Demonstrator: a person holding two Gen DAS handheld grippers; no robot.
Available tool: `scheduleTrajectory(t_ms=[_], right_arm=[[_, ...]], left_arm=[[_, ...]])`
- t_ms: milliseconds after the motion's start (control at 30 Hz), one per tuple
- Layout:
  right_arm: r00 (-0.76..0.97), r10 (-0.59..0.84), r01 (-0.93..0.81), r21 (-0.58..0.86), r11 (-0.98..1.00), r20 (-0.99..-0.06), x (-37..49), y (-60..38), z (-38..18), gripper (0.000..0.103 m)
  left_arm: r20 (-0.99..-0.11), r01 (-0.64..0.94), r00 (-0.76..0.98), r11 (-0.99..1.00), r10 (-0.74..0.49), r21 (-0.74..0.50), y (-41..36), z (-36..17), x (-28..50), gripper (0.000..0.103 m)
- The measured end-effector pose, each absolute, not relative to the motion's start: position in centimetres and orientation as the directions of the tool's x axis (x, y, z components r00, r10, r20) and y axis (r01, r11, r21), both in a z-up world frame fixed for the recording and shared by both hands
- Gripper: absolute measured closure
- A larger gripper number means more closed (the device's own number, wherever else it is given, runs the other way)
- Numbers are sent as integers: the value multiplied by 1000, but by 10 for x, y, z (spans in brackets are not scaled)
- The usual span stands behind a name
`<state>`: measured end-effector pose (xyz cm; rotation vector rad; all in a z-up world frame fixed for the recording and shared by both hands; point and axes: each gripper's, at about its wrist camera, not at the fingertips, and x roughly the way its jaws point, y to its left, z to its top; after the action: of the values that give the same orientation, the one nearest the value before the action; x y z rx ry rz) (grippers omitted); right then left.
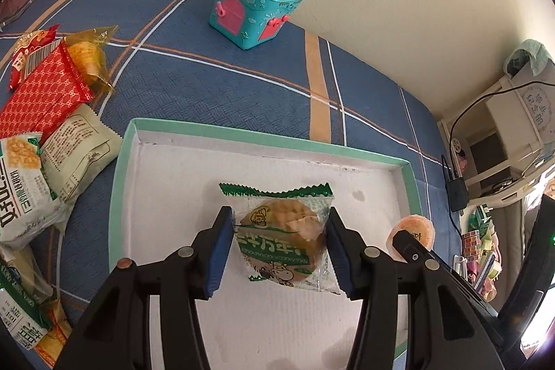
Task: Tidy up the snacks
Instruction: 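Lower the biscuit into the tray with the left gripper while the right releases the pudding cup there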
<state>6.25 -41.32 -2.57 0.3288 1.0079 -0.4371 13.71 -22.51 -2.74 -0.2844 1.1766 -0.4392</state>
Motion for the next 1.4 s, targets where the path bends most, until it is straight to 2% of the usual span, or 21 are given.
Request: scheduleTrajectory(t_ms=[400,633,800,900,1000,1067,1133,1267,1400], right_arm=[[441,-202,501,53,864,-875,64,-415,-28,63],[420,-185,500,57,864,-888,64,-415,-33,63],[407,-184,501,50,864,-894,64,-415,-38,63],[407,-188,501,47,864,-894,64,-415,-37,62],[410,-198,502,39,864,-890,64,-414,-34,54],[415,-199,499,39,866,-888,64,-414,-32,40],[417,-204,494,33,869,-886,65,-413,-31,35],[418,-222,490,13,872,-881,65,-412,-30,18],[417,-234,488,-2,873,-878,65,-411,-29,11]], left_arm=[[-838,180,300,890,-455,-419,-229,-23,140,47],[-841,171,326,902,-432,-397,-225,-14,141,25],[-845,168,351,915,-402,-366,-222,-10,141,23],[-855,157,371,932,-362,-326,-220,-10,142,11],[-862,151,383,943,-333,-297,-218,-10,144,9],[-864,152,388,947,-321,-284,-217,-10,144,5],[-866,151,396,952,-306,-267,-217,-10,145,4],[-873,152,407,962,-269,-226,-216,-9,144,3],[-875,146,418,969,-244,-201,-213,-8,145,3]])
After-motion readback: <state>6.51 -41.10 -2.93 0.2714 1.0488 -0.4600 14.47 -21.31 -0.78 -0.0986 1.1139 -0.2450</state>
